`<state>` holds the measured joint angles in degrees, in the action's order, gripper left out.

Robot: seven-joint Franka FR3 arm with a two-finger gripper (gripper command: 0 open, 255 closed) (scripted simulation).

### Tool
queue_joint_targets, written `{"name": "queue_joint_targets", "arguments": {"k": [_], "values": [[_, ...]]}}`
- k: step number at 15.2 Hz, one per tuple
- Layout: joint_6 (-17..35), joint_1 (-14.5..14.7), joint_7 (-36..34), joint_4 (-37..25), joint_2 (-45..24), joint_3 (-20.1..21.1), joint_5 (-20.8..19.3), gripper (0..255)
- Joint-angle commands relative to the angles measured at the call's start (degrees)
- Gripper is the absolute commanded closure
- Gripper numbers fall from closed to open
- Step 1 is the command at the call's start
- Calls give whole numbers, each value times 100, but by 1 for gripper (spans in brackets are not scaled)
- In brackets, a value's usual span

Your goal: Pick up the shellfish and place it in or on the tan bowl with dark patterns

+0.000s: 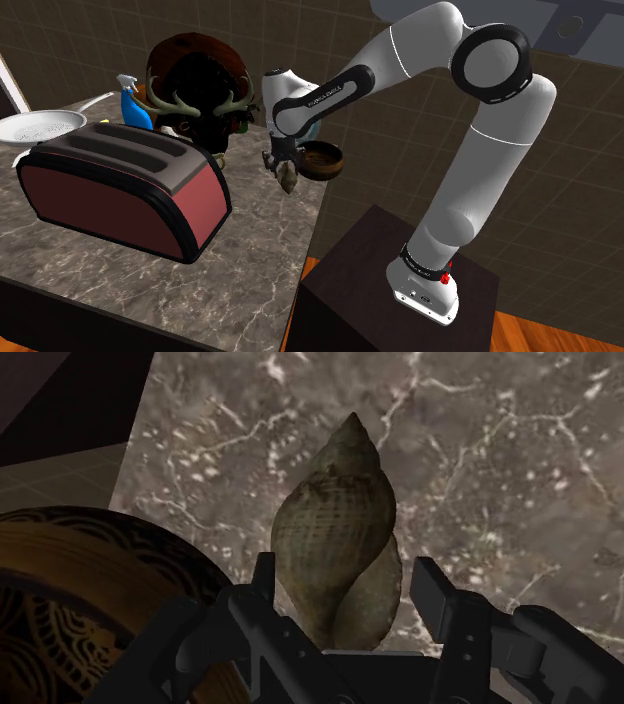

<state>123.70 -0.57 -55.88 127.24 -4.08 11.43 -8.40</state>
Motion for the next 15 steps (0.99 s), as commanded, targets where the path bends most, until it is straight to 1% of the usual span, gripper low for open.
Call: {"name": "queue_joint_targets", "arguments": {"k": [1, 11, 12, 13, 15], "values": [[-50, -7, 43, 157, 25, 1, 61, 255], [-787, -5, 202, -167, 458, 6, 212, 255], [-704, -6, 184, -134, 409, 5, 196, 255], [-704, -6, 184, -134, 409, 5, 196, 0], [-445, 128, -382, 208, 530, 142, 141, 0]]}}
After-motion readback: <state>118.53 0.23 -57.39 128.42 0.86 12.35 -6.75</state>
